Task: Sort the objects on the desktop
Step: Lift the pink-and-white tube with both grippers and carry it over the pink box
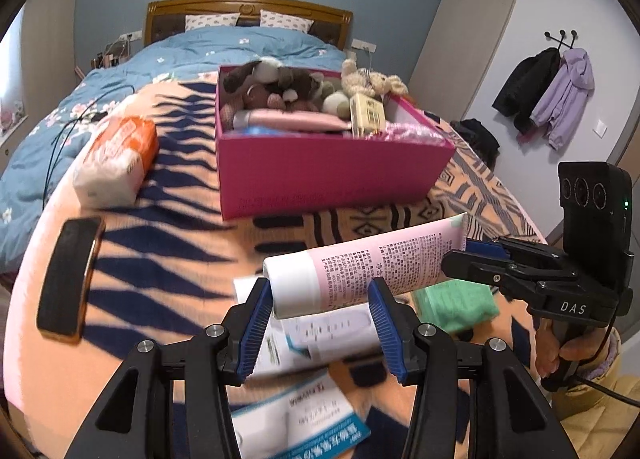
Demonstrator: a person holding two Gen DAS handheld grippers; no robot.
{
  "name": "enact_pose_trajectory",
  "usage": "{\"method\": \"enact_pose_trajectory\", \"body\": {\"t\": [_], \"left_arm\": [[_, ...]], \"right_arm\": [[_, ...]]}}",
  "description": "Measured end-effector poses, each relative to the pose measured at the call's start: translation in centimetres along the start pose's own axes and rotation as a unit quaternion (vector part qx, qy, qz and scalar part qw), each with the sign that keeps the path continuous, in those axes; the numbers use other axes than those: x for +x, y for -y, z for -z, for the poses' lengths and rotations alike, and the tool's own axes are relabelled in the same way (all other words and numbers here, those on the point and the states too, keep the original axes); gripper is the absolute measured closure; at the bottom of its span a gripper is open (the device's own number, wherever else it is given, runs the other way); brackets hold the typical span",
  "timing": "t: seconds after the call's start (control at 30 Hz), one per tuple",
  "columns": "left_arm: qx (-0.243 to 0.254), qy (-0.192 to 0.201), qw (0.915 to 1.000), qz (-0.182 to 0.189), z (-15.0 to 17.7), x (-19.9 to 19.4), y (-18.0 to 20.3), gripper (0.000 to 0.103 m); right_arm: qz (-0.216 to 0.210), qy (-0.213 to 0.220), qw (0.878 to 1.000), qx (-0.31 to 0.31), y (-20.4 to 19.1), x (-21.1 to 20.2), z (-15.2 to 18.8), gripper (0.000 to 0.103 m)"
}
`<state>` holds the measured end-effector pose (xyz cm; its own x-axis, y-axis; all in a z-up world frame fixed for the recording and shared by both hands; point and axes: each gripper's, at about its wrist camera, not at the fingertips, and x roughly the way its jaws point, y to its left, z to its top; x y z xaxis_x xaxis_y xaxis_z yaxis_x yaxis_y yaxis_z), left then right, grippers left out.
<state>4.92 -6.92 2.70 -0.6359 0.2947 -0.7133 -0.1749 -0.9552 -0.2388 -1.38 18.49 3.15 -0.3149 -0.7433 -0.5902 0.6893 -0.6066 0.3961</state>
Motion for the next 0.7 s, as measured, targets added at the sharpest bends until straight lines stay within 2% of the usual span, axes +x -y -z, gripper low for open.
{"method": "enact_pose_trajectory", "body": {"t": [0.7], "left_arm": [[0.001,0.034,0.9994,-0.011,-6.0,2.2,-0.7,0.053]], "right_arm": [[0.012,0.023,1.000,-0.018,2.5,0.9,-5.9,0.069]]}}
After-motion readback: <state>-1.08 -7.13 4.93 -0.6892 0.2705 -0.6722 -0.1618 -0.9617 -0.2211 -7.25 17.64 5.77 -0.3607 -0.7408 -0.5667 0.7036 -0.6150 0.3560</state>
